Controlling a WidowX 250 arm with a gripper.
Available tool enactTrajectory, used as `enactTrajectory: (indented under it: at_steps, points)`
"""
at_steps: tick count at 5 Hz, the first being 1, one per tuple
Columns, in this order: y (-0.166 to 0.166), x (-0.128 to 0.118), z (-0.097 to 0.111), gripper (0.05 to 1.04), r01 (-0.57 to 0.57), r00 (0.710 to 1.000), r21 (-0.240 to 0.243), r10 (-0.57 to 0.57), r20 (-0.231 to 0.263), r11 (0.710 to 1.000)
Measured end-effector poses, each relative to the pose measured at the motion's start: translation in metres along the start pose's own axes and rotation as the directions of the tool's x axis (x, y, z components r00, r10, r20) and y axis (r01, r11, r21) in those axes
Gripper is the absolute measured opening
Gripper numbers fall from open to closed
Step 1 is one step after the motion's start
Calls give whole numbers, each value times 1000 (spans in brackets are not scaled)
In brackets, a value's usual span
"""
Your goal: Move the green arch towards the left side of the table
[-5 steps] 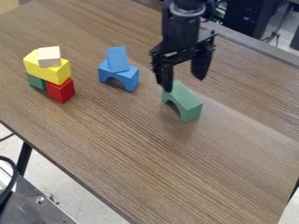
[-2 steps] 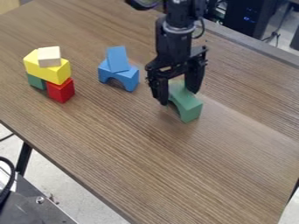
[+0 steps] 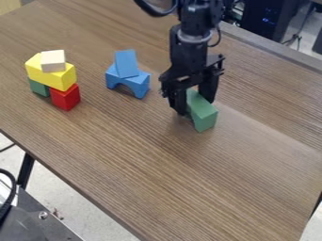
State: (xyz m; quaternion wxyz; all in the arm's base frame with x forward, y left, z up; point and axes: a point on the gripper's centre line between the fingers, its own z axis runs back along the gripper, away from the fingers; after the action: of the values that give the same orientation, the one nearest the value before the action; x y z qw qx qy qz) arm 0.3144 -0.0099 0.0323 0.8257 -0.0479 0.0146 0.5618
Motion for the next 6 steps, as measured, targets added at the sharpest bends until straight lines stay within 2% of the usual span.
enactTrajectory:
  at_steps: [1,2,3,4,5,6]
  points:
    - [6,-1,-1,591,5,1000,1,-5,9,1000]
    - [16,-3,8,591,2,999,8,-2,37,1000]
    - [23,-9,29,591,-1,997,-40,4,83,999]
    - [29,-11,46,590,-26,990,-52,33,135,998]
    - [35,-14,69,590,-8,985,-86,22,169,996]
    - [50,-21,79,591,27,983,-12,-25,180,1000]
